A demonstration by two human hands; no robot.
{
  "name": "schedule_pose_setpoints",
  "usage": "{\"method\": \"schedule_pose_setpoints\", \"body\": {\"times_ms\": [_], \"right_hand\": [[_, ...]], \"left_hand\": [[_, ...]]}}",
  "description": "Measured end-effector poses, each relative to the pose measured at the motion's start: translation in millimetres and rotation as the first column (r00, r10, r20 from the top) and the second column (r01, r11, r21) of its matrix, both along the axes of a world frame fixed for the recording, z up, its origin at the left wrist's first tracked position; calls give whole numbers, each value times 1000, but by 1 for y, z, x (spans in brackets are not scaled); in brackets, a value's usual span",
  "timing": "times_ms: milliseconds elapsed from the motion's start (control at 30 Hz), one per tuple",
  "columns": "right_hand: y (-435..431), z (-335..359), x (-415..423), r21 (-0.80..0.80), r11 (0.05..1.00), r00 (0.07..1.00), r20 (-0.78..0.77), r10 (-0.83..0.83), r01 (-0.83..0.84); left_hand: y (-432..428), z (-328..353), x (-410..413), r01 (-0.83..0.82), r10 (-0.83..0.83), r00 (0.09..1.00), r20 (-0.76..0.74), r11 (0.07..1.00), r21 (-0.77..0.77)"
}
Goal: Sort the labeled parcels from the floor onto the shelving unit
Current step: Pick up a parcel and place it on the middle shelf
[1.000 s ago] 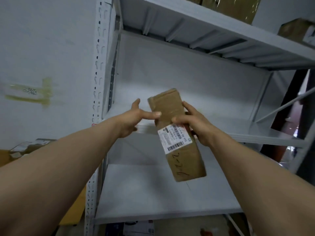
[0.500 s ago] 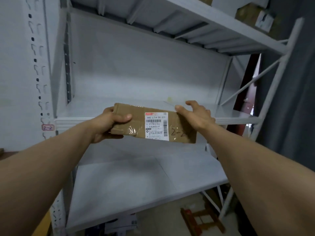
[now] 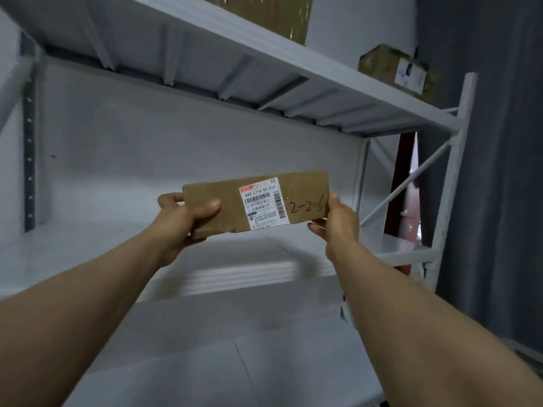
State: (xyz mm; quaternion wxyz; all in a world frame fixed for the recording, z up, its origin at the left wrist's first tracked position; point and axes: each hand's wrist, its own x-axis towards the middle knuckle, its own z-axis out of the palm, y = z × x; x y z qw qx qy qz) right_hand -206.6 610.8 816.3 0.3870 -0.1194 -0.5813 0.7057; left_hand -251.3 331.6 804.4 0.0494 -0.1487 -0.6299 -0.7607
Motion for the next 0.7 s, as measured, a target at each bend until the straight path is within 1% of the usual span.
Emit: {"method": "schedule_pose_setpoints", "body": {"times_ms": [100,200,333,400,467,567,700], "right_hand": [[48,-6,-38,31,999,998,59,-33,31],[94,-14,-72,16,997,994,83,-78,77],[153,-24,-103,-47,977,976,73,-204,208],[184,-35,-114,-37,965,962,102,-254,259],[215,-46,-123,-4,956,944,158,-289,293],[256,-60,-133,-7,967,940,234,-247,256],[298,-76,-144,138,970,908,346,-236,199]], "left_hand": [[58,4,-26,6,-7,1000,-21,998,-59],[112,2,-53,41,-48,998,-43,988,-152],[181,-7,-86,-30,5,996,-85,955,-293],[218,-16,-102,-26,1,997,-78,945,-326],[256,-29,-114,15,-39,997,-63,942,-336],[309,-51,-132,33,-72,995,-75,902,-430],[368,-72,-153,1,-68,992,-105,843,-537]]}}
